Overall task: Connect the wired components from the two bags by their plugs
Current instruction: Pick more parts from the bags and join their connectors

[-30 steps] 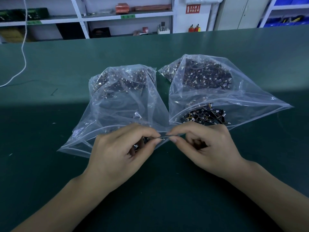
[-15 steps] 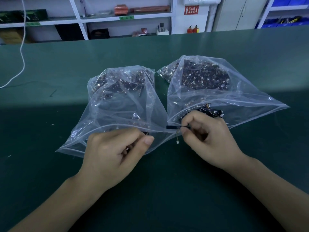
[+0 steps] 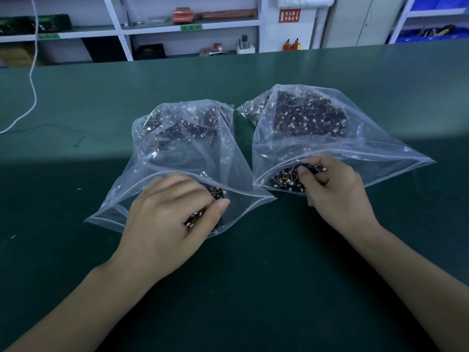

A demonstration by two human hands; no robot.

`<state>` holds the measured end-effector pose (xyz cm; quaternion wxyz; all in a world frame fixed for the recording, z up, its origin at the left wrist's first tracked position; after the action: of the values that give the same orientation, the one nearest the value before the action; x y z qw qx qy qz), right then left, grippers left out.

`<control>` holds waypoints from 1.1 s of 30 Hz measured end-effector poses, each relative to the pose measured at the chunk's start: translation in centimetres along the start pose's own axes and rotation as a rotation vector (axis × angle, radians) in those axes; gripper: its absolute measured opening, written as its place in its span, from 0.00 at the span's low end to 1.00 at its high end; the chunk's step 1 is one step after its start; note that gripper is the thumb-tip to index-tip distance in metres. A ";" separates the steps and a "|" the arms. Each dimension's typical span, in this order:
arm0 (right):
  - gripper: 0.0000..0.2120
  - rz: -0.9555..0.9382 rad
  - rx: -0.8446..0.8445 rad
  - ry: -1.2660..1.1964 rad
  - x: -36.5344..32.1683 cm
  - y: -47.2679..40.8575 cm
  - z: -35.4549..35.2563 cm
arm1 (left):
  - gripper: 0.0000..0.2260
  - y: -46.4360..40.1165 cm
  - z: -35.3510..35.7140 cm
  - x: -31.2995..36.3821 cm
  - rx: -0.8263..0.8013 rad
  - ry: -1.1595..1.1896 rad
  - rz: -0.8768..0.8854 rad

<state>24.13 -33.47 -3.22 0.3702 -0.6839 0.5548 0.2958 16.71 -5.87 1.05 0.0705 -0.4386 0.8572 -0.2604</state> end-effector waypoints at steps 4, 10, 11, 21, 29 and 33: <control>0.04 0.046 0.010 -0.210 0.6 -0.2 -0.1 | 0.20 0.0 0.0 0.1 0.002 -0.001 0.014; 0.08 0.040 -0.004 -0.382 0.1 -0.1 0.4 | 0.15 -0.2 0.3 -0.1 -0.065 -0.051 -0.008; 0.09 0.032 0.001 -0.377 -0.1 0.0 0.4 | 0.14 -0.2 0.4 -0.3 -0.083 -0.069 -0.020; 0.16 -0.034 -0.021 -0.341 -1.6 0.4 0.7 | 0.22 -0.1 0.9 -1.5 -0.326 -0.078 -0.177; 0.14 -0.081 -0.008 -0.369 -2.1 0.9 0.9 | 0.14 0.3 1.2 -1.7 -0.438 -0.022 -0.280; 0.14 -0.113 -0.020 -0.295 -2.3 1.1 1.0 | 0.08 0.4 1.3 -1.8 -0.515 -0.044 -0.355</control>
<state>22.59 -31.46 -2.08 0.4567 -0.6670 0.4519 0.3772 17.94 -4.72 -0.47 -0.0711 -0.5903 0.8034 -0.0334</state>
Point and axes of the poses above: each hand's wrist, its own y-axis away from the middle knuckle, its own z-axis out of the palm, x = y × z, the point moved 6 cm from there along -y, towards the middle knuckle, and after that the axes turned 14 degrees about -x, right-handed, at the moved point
